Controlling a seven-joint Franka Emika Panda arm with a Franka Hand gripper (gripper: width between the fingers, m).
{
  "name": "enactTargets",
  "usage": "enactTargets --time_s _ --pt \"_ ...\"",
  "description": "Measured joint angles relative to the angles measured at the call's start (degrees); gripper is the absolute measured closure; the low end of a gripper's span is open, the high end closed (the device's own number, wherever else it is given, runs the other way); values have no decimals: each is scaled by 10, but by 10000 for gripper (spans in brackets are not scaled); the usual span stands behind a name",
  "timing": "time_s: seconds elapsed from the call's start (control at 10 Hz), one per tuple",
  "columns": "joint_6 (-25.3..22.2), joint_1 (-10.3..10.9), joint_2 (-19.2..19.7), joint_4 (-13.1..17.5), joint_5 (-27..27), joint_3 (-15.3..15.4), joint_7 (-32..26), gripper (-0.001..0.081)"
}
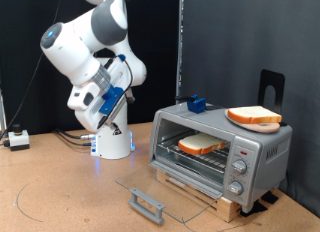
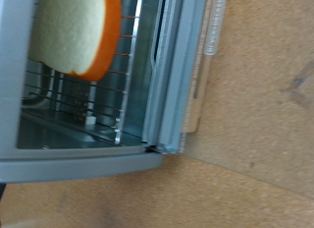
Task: Make a piece of toast with the oven
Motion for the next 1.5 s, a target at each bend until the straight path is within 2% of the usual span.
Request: enactTargets --time_s 0.2,0.4,0.6,0.8,1.1,1.2,1.4,1.5 --pt "21 -4 37 22 15 -17 -41 -3" --pt "30 -4 43 23 25 -19 -50 -3" --pt "-26 -5 59 33 47 -26 -33 -3" --pt "-29 -7 103 43 86 -33 -29 -3" --pt "36 -6 164 48 87 -27 -29 -3" --pt "33 -6 164 48 89 -27 -31 -3" --pt "3 -13 172 48 115 -30 -75 -3" --pt "3 -16 183 48 118 -31 -90 -3"
